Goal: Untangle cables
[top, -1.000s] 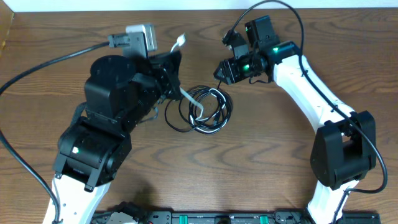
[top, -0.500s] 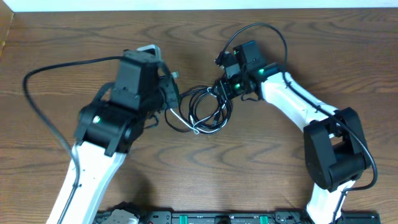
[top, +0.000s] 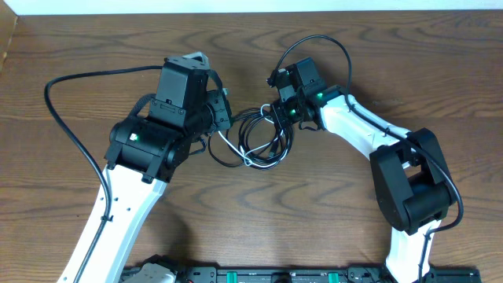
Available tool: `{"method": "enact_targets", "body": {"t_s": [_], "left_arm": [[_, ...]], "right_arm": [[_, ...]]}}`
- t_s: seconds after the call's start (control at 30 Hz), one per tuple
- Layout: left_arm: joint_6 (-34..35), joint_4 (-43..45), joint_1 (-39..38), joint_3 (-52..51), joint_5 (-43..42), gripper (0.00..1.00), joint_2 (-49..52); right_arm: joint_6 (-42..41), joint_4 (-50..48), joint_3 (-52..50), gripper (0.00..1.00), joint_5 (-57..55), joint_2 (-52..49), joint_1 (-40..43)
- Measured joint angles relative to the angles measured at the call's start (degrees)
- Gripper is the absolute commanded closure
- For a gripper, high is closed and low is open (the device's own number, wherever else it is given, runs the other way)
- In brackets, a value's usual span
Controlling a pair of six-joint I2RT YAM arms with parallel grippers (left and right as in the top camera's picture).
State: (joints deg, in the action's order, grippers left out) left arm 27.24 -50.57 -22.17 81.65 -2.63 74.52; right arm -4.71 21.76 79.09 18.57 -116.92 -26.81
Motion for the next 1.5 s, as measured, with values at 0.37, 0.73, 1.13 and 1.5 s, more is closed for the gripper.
{"method": "enact_targets", "body": {"t_s": [0.37, 0.73, 1.13, 1.5], "left_arm": [[0.02, 1.07, 0.0, 0.0, 0.0, 0.93, 0.0], [0.02, 1.09, 0.0, 0.0, 0.0, 0.93, 0.0], [0.04, 1.07, 0.0, -0.02, 0.0, 0.92, 0.0], [1.2, 0.63, 0.0, -0.02, 0.0, 0.54, 0.0]], "right_arm": [[-3.02, 0.68, 0.17, 0.99, 4.02, 15.08, 0.33], [-7.52, 2.43, 0.9, 0.99, 5.62, 26.71, 4.04], [-9.66, 3.37, 8.5, 0.99, 15.69, 29.49, 11.93], [-10.88, 5.05, 13.14, 0.99, 16.31, 31.61, 12.74]]}}
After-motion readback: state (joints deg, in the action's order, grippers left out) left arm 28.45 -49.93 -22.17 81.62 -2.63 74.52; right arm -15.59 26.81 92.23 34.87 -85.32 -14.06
